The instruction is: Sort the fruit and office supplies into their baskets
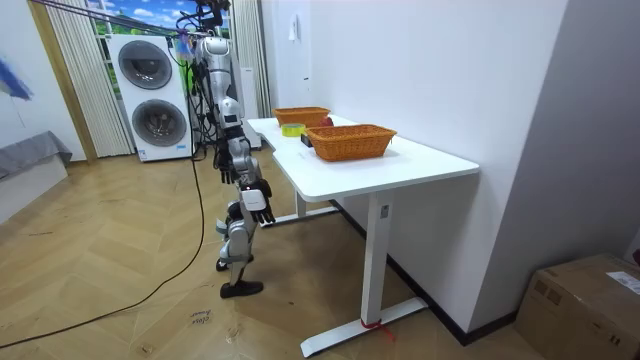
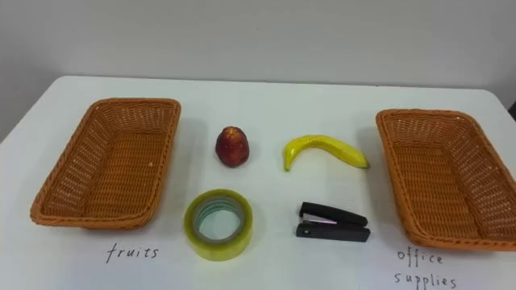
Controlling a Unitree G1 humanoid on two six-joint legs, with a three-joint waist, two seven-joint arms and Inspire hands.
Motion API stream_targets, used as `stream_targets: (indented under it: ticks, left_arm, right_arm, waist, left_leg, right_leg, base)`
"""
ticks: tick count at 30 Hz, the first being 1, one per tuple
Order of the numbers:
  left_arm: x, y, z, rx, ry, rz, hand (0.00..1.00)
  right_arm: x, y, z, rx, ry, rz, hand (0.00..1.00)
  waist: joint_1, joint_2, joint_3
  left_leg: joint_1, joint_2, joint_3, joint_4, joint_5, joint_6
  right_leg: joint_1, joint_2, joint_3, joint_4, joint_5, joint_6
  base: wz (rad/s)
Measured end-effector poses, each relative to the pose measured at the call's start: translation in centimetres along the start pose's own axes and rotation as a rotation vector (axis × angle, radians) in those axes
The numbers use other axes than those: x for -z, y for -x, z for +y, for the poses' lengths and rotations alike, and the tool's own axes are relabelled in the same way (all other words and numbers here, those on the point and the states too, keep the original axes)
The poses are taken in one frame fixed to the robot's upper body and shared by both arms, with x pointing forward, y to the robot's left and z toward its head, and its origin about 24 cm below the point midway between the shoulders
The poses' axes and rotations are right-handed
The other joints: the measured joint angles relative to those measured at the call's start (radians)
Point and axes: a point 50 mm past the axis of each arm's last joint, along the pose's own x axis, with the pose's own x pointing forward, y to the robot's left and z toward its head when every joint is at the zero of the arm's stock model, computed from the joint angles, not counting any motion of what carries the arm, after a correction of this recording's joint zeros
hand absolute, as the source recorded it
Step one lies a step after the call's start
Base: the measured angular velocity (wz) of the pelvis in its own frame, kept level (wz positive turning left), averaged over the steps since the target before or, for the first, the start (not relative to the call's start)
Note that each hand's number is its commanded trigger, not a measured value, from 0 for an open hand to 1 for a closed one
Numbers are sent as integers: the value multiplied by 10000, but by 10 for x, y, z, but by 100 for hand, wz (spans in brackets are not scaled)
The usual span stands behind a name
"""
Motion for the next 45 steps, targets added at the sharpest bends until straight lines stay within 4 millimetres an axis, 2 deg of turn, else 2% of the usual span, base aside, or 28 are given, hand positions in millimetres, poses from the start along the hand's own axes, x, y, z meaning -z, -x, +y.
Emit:
stream_targets:
  ticks: [15, 23, 29, 35, 39, 41, 45]
  left_arm:
    - [3, 0, 5, -605, 267, 193, 0]
    - [4, -1, 14, -1075, 1130, 260, 0]
    - [7, 0, 19, -1317, 1427, 334, 0]
    - [2, 0, 30, -1629, 1960, 107, 0]
    - [-2, 0, 39, -2050, 2417, -153, 0]
    - [-1, 1, 43, -2270, 2669, -131, 0]
    - [4, 2, 49, -2535, 3012, -181, 0]
  right_arm:
    - [3, 0, 1, -31, -425, 58, 0]
    - [21, 3, -13, 653, -3053, 286, 0]
    - [40, 10, -33, 1518, -5325, 362, 0]
    - [49, 15, -45, 2320, -7578, 309, 0]
    - [37, 16, -52, 2979, -9093, -125, 0]
    - [21, 18, -58, 3321, -9767, -673, 0]
    - [-15, 25, -69, 3975, -9886, -1844, 0]
  waist:
    - [-6, -95, 3]
    - [-85, -185, -3]
    - [-433, -301, -21]
    - [-645, -367, -47]
    - [-960, -365, -48]
    - [-1135, -378, -57]
    - [-1292, -487, -68]
  left_leg:
    - [38, 7, 5, -6, 0, 0]
    - [13, 6, 49, -28, 0, 0]
    - [0, 21, 306, -57, 0, 0]
    - [25, 39, 441, -99, 0, 1]
    - [-8, 48, 459, -183, -9, 16]
    - [69, 47, 509, -269, -6, 38]
    - [190, 25, 575, -308, 2, 51]
  right_leg:
    - [-5, -2, -58, 13, 2, -2]
    - [-57, 5, 88, 1, 1, -1]
    - [-202, -10, 202, 138, -10, 12]
    - [-356, 13, 460, 325, -14, 13]
    - [-562, 42, 512, 481, -16, 16]
    - [-579, 58, 657, 537, -16, 14]
    - [-570, 46, 737, 612, -15, 14]
  base:
    - [0]
    - [-1]
    - [-10]
    - [-10]
    - [-7]
    - [-14]
    - [-13]
